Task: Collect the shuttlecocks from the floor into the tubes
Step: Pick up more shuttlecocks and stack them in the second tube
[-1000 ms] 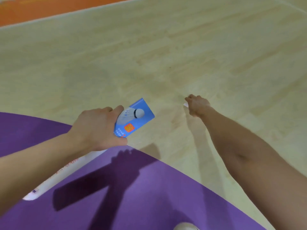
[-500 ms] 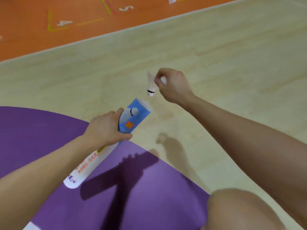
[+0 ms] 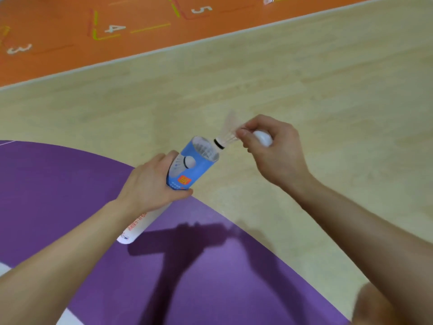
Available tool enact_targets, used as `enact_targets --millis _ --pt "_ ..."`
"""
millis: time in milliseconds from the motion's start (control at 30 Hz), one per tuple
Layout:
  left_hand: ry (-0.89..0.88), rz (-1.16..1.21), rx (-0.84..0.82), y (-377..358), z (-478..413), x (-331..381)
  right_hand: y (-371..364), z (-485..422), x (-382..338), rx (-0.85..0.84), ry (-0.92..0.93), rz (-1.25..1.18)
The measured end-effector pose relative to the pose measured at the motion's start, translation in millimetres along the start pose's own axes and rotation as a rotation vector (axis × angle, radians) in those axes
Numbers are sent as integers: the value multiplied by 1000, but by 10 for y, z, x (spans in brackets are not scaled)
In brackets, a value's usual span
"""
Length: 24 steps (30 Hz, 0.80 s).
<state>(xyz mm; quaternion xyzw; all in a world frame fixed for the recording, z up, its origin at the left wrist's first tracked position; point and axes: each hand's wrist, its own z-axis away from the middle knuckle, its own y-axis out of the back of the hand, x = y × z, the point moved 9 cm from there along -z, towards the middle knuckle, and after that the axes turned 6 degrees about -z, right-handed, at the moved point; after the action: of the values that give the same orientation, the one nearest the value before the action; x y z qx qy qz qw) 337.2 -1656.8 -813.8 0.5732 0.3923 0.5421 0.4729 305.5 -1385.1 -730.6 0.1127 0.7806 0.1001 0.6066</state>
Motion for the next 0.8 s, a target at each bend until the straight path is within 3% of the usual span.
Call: enact_targets --millis 67,233,433,533,700,800 --pt "-4 -4 0 -20 -6 11 -247 21 -90 -88 57 13" --pt "-29 -44 1 -36 -32 50 -855 370 117 -746 -137 165" --pt "-104 -166 -48 -156 14 110 -1101 619 319 -982 -251 331" --pt "-80 -152 -69 -179 29 26 -1055 550 295 -905 -251 201" --pt "-48 -175 -109 -197 75 -88 -579 133 307 -369 -277 42" --pt "-82 -185 -119 -195 88 7 -484 53 430 -216 -273 82"
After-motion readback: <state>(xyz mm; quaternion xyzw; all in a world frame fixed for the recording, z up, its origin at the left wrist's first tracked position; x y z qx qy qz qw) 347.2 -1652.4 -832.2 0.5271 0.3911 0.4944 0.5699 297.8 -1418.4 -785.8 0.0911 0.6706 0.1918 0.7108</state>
